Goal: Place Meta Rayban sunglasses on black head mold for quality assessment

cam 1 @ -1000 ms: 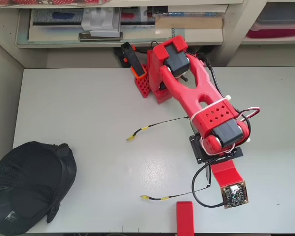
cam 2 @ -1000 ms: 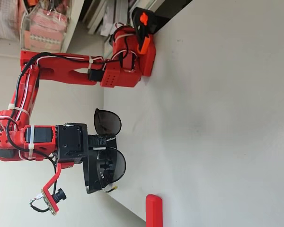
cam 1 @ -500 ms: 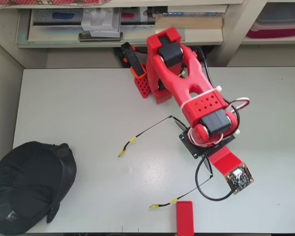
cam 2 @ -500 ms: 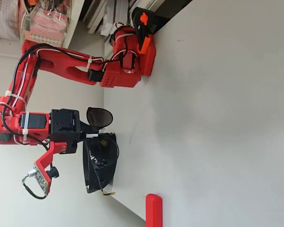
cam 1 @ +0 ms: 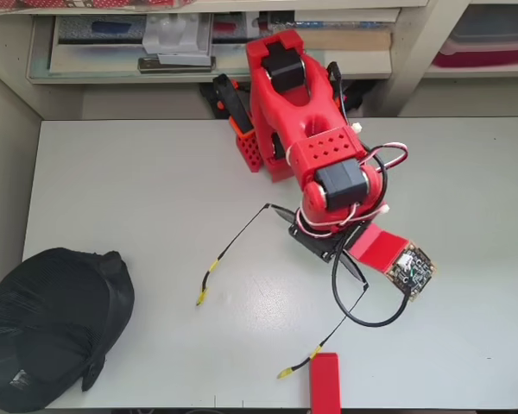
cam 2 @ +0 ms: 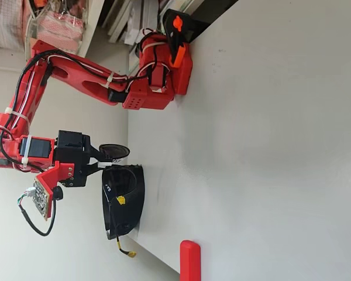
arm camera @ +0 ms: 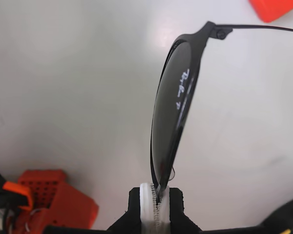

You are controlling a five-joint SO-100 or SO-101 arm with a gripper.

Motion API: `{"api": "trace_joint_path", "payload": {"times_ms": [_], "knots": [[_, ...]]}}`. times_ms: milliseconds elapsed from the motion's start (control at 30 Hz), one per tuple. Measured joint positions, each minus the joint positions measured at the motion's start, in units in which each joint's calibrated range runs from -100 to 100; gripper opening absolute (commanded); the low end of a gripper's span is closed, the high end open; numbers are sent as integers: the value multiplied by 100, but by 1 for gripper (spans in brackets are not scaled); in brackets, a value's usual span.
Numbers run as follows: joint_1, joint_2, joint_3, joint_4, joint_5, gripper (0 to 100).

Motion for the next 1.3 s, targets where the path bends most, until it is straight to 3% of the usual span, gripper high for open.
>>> {"api": "trace_joint_path", "payload": {"times_ms": [500, 867, 1300], "knots": [[993, -8, 1543, -1566, 1045, 0], [1172, -8, 2625, -2556, 1197, 0], [1235, -8, 2770, -2675, 1197, 0]]}}
